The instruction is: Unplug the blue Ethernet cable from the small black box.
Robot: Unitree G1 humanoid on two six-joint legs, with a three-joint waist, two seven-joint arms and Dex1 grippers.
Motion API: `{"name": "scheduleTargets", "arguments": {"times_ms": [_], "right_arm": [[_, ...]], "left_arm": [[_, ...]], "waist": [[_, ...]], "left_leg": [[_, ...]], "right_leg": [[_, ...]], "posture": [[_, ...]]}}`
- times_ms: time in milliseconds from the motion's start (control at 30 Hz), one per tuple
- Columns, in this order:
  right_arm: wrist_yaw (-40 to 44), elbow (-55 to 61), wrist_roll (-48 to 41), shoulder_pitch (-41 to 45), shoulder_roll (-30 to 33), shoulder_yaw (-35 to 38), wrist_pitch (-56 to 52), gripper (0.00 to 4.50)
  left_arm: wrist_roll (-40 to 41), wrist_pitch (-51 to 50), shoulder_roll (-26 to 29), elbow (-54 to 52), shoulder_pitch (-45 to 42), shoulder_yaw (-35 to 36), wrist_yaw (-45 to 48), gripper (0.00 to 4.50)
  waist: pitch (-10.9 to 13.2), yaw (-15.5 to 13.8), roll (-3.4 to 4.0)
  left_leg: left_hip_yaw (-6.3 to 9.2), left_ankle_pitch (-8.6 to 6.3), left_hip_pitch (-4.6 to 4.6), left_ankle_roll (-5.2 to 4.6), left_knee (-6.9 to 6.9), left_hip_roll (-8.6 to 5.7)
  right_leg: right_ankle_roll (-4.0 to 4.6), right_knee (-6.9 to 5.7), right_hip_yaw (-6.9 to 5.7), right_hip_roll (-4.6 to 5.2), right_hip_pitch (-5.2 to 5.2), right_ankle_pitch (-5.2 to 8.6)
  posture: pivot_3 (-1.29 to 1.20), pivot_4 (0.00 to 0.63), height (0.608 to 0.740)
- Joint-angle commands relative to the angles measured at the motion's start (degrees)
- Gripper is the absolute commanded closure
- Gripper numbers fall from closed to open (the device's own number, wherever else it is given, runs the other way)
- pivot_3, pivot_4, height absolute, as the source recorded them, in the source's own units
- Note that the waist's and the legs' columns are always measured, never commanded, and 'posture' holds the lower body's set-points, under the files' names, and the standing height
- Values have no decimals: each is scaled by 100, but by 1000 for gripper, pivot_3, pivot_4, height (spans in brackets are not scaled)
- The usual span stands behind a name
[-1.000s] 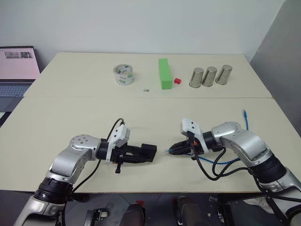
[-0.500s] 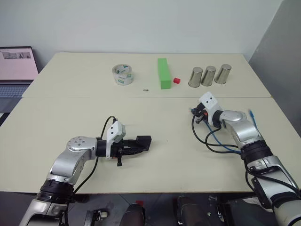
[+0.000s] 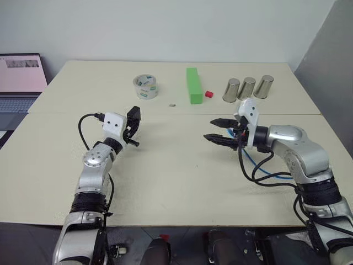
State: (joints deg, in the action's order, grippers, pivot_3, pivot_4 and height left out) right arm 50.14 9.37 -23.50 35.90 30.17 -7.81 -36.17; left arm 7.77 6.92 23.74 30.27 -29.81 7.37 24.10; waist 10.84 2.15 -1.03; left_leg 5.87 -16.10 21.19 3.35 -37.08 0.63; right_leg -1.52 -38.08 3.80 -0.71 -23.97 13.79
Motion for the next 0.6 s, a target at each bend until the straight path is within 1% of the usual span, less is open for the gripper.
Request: {"name": "scheduleTargets", "arguments": {"times_ms": [33,133,167,300,367,400,467,500,533,567,600], "right_arm": [[-186,431,-81,28,-154,-55,-211,1499],[-244,485,-34,18,-214,-110,-239,1499],[-253,496,-22,4,-211,-124,-244,1499],[-320,558,-5,-74,-172,-137,-285,1499],[-362,614,-12,-134,-152,-114,-320,1499],[-386,652,-17,-180,-140,-94,-340,1499],[-429,713,-21,-257,-118,-66,-366,1499],[-449,758,-18,-310,-100,-58,-371,1499],[-486,792,-6,-368,-80,-46,-371,1499],[-542,844,5,-464,-48,1,-377,1499],[-593,878,15,-548,-20,52,-380,1499]], "left_arm": [[-72,553,-163,868,-343,180,-384,3703],[-37,760,-220,1453,-550,222,-475,3703],[86,746,-258,1578,-585,287,-379,3353],[293,705,-276,1699,-492,372,2,2609],[356,623,-272,1474,-307,394,130,2193],[325,551,-238,1306,-167,376,121,2129],[293,412,-200,977,80,379,34,1633],[288,253,-187,748,225,391,-54,1502],[306,17,-158,387,421,388,-80,1236],[324,-263,-107,-159,698,407,-140,1117],[345,-578,-45,-679,940,415,-168,1117]], "waist": [[0,-32,-1],[0,-32,-1],[0,-33,-1],[0,-31,-1],[0,-31,-1],[0,-30,-1],[-1,-22,-1],[-1,-17,-2],[-1,-13,-2],[-1,-3,-1],[-1,18,-1]], "left_leg": [[0,0,2,0,-2,-1],[7,0,20,0,-13,-2],[11,0,27,0,-16,-3],[15,0,29,0,-15,-5],[16,0,29,0,-14,-4],[16,0,28,0,-13,-5],[17,0,28,1,-13,-3],[17,0,26,1,-12,-3],[17,0,25,1,-12,-3],[16,0,24,1,-12,-2],[16,0,23,0,-12,-1]], "right_leg": [[-2,1,0,1,-1,-1],[-6,1,-8,1,-9,-4],[-6,1,-11,1,-12,-5],[-6,2,-15,3,-12,-5],[-6,2,-17,3,-12,-5],[-6,1,-16,3,-12,-5],[-6,1,-16,4,-12,-5],[-6,0,-14,4,-12,-5],[-6,0,-13,4,-11,-5],[-6,-2,-12,4,-11,-5],[-6,-3,-12,4,-12,-5]], "posture": [[0,150,740],[0,150,740],[0,150,740],[0,150,740],[0,150,740],[0,150,740],[0,150,740],[0,150,740],[0,150,740],[0,150,740],[0,150,740]]}}
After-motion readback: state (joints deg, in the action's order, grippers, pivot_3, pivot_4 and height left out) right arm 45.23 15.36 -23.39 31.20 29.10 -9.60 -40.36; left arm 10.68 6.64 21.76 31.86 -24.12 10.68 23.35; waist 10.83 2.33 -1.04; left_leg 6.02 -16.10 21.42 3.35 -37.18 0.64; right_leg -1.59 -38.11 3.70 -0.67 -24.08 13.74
